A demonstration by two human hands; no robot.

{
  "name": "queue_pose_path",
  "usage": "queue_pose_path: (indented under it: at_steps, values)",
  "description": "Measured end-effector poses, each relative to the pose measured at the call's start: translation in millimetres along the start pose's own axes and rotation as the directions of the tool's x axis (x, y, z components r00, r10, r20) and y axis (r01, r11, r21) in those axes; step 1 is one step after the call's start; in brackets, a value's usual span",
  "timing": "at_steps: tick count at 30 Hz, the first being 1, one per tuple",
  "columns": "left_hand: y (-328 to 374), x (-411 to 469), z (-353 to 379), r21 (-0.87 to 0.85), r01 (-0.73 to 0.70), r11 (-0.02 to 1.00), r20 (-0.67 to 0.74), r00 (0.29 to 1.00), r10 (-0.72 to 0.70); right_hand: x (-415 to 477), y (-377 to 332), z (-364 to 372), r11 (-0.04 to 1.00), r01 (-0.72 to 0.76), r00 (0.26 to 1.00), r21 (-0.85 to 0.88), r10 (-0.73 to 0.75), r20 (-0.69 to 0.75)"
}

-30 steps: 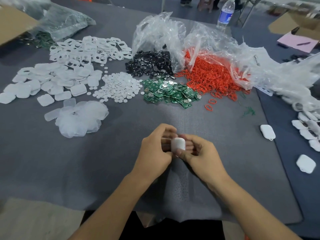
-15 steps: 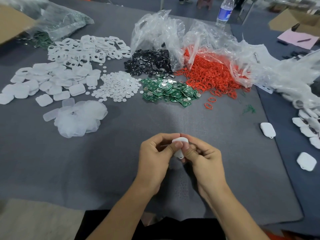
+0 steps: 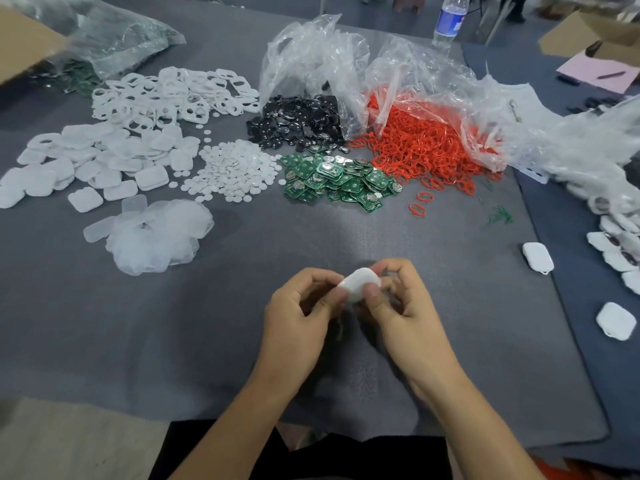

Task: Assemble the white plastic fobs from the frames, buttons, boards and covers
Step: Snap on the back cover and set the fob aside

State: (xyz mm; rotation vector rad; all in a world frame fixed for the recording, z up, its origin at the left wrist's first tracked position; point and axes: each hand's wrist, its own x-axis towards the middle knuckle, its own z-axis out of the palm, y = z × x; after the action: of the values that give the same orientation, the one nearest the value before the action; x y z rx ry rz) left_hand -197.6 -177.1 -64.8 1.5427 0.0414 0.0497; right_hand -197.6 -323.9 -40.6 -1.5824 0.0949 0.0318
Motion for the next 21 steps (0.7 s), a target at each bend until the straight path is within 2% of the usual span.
queue_pose_path:
  at_steps: [3,7,10,13,21]
  values:
    - [1.2,4.4,-5.4,0.142,-0.087,0.986,-0.02,0.996,0.091,1.7,-3.7,-8.7,0.974,0.119,0.991,-0.195,-0.106,0.076]
    - [0.0,5.4,-9.5,0.189,-0.177,0.966,0.048,0.984,0.171,2.0,-1.6,-7.8,0.962,0.178,0.984,-0.207,-0.177,0.023]
    - [-0.8,3.1,-5.8,0.136,-0.165,0.977,0.063,0.985,0.158,1.4,1.9,-3.4,0.973,0.172,0.983,-0.151,-0.18,-0.041]
    - [-3.7,0.9,-1.5,0.074,-0.133,0.988,-0.009,0.991,0.134,-0.9,7.4,2.5,0.978,0.152,0.986,-0.144,-0.161,-0.053]
    - [-7.0,-0.2,1.5,0.252,-0.103,0.962,-0.054,0.991,0.12,2.7,20.4,5.7,0.986,0.048,0.996,-0.158,-0.059,-0.063]
